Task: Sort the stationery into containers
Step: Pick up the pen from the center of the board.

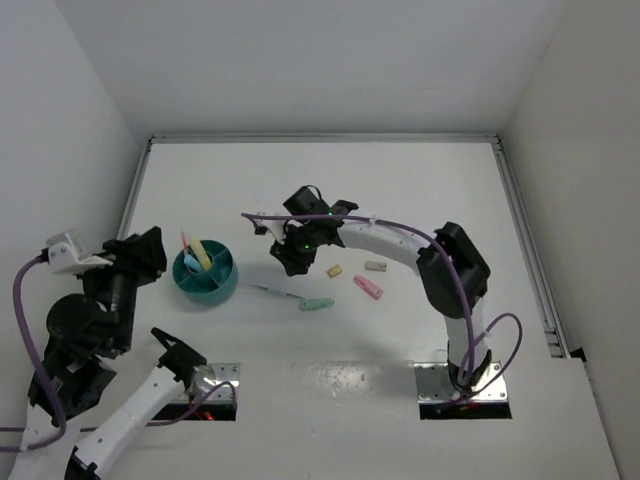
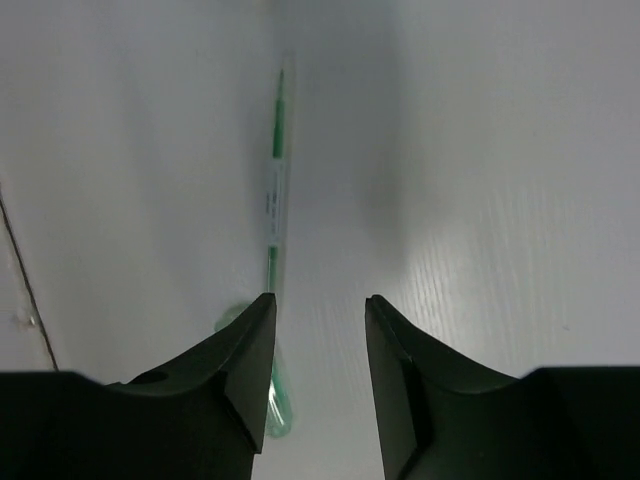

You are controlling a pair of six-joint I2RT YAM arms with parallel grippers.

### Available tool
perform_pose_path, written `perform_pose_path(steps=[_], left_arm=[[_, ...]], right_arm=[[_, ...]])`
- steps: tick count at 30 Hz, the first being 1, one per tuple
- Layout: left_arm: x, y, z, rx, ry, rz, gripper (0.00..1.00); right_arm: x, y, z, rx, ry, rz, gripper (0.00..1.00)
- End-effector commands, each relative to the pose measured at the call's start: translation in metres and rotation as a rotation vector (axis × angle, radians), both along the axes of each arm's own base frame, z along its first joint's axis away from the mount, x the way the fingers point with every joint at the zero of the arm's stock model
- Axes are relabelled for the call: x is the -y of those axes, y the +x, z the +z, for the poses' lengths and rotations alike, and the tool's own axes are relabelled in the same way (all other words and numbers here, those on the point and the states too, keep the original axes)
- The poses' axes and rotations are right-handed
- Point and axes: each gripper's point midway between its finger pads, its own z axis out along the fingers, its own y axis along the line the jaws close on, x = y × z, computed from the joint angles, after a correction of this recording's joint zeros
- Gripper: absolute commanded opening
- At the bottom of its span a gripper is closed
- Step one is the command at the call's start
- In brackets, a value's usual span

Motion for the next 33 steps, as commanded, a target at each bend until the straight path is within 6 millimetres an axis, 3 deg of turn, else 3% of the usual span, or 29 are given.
perform_pose_path(steps=[1,2,5,9,12,13,19,33], left_arm=[[-0.029,-0.007,-0.024,-0.042,0.011,0.152,0.6],[-0.036,-0.014,-0.026,-0.018,-0.008,0.164,0.63],[-0.039,-0.023,-0.028,0.016,-0.036,0.139,0.67],[-0.05,-0.034,-0.039,0.032,-0.097,0.148,0.68],[-0.048,-0.038,-0.042,0.05,-0.126,0.099,0.68],[-0.051,-0.038,-0.042,0.049,-0.129,0.112,0.7],[-0.036,-0.028,-0.051,0.01,-0.135,0.04,0.76],[-0.037,-0.03,-0.052,0.015,-0.161,0.026,0.77]], right_arm=[[-0.04,0.018,0.02,0.026,0.069,-0.048,0.43],[-0.048,0.028,0.027,0.046,0.077,-0.056,0.43],[-0.059,0.02,-0.003,0.01,0.032,-0.032,0.43],[-0.073,0.011,-0.023,0.008,0.03,-0.014,0.43],[-0.07,0.004,-0.039,0.009,0.012,-0.011,0.43],[-0.071,0.002,-0.031,0.024,0.025,-0.017,0.43],[-0.067,-0.014,-0.042,0.052,-0.003,-0.031,0.44],[-0.062,-0.019,-0.073,0.079,-0.142,-0.028,0.44]])
